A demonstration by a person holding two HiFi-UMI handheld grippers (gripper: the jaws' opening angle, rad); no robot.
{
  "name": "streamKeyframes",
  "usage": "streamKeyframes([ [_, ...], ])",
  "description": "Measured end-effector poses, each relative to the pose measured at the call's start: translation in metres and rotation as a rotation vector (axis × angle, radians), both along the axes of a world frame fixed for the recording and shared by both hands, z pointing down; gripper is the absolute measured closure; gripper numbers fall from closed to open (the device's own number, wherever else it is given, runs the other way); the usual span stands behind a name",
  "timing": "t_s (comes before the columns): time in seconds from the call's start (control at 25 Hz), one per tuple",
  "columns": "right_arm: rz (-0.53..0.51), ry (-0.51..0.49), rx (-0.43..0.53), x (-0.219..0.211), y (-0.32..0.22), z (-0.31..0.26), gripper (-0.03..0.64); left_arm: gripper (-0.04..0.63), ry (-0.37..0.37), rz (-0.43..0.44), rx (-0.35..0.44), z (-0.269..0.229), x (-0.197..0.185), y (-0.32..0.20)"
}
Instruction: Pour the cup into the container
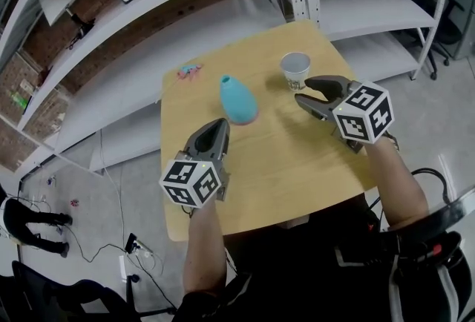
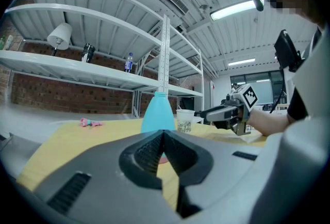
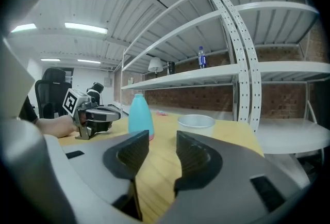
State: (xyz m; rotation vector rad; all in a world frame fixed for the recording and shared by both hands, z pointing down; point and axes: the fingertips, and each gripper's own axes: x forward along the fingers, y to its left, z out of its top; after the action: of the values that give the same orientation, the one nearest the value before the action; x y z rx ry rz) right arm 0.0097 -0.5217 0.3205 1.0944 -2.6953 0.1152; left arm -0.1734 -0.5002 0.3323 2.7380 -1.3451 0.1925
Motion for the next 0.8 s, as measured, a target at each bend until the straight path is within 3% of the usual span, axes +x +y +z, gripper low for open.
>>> streamKeyframes([
  [0.2,0.019,-0.043,0.018,-0.003,0.013,-0.009,0.609,0.597,0.001,0.000,-0.001,-0.002,0.002,0.004],
  [0.36,-0.007,-0.051,0.043,-0.006,0.034,-0.012,0.615,0.597,0.004,0.024,0.004,-0.003,0.012,0.019],
  [0.52,-0.006,-0.053,0.077,-0.002,0.066,-0.022,0.615,0.597,0.069,0.029,0.083,-0.035,0.018,0.059],
  [0.64,-0.006,-0.074,0.100,0.003,0.097,-0.031,0.615,0.596,0.063,0.025,0.141,-0.058,0.031,0.101],
  [0.8,-0.021,-0.106,0.093,0.005,0.150,-0.030,0.615,0.595,0.047,0.038,0.113,-0.051,0.054,0.160],
])
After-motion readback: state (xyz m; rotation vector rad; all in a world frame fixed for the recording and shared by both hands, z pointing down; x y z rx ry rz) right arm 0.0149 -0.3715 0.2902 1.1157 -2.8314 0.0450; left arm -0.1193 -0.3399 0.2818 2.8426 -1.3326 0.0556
